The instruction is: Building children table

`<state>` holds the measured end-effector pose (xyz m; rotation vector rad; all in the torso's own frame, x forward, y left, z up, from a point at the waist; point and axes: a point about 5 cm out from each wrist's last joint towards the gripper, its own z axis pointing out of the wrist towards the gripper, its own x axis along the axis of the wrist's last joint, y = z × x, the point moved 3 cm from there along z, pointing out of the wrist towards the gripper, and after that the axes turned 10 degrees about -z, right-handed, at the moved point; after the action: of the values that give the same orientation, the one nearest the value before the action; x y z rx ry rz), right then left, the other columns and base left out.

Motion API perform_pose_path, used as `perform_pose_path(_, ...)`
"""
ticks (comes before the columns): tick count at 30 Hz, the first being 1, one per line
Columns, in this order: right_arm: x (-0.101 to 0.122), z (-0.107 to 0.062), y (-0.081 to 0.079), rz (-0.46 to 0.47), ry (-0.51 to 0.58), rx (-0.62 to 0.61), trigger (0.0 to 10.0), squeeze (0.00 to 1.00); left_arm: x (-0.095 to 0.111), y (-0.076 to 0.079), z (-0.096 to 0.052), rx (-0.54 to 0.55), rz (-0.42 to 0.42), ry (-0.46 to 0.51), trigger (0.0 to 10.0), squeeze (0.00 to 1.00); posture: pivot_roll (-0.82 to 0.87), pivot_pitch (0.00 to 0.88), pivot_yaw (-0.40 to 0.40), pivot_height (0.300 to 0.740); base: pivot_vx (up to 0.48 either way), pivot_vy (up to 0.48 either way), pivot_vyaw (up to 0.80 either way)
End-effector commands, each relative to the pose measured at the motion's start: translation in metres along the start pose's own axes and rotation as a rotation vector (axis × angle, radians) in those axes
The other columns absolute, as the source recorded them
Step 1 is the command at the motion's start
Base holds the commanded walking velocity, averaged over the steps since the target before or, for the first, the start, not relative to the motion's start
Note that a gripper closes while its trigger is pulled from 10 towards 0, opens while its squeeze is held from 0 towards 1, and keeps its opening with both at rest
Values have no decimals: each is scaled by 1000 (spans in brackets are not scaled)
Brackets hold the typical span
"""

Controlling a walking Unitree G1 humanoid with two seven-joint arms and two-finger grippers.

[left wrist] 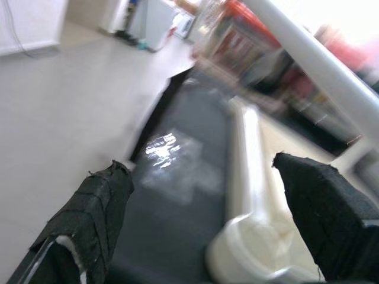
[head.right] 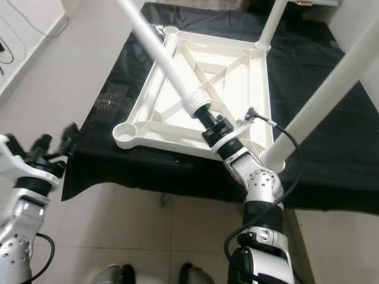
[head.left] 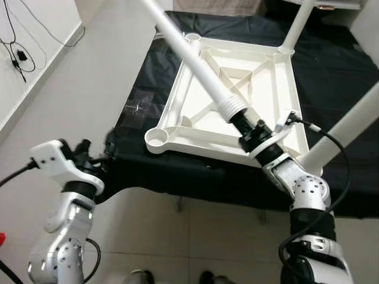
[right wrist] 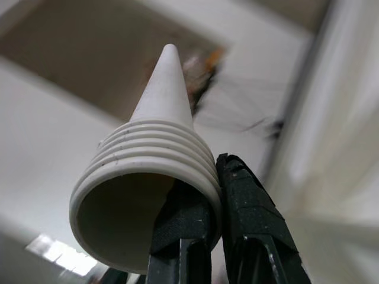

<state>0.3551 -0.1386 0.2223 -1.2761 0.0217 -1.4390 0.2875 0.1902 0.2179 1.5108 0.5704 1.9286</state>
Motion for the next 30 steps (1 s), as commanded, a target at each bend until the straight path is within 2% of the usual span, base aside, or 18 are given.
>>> perform_pose_path(1,-2,-3,-16,19,-24,110,0,0,1,3,-2,-36,-58,-11,10000,0,141,138,-51,740,0,0,0)
perform_pose_path(2,-9,-14,-25,49,-68,172,0,0,9,10,-2,-103,-159,6,10000,0,140,133,-51,740,0,0,0)
perform_pose_path(8,-20,-25,-36,85,-129,247,0,0,15,15,-6,-181,-242,-1,10000,0,137,128,-50,740,0,0,0)
perform_pose_path(11,-24,-30,-39,96,-160,265,0,0,16,19,-7,-222,-255,-12,10000,0,136,126,-53,740,0,0,0)
perform_pose_path(13,-33,-39,-40,111,-213,270,0,0,17,29,-12,-307,-269,-44,10000,0,134,121,-55,740,0,0,0)
perform_pose_path(19,-37,-44,-40,120,-239,269,0,0,16,34,-14,-343,-262,-67,10000,0,134,117,-56,740,0,0,0)
perform_pose_path(22,-43,-55,-42,130,-291,268,0,0,14,43,-18,-413,-276,-105,10000,0,122,107,-56,740,0,0,0)
perform_pose_path(30,-45,-76,-46,144,-374,289,0,0,23,41,-18,-441,-292,-108,10000,0,116,91,-54,740,0,0,0)
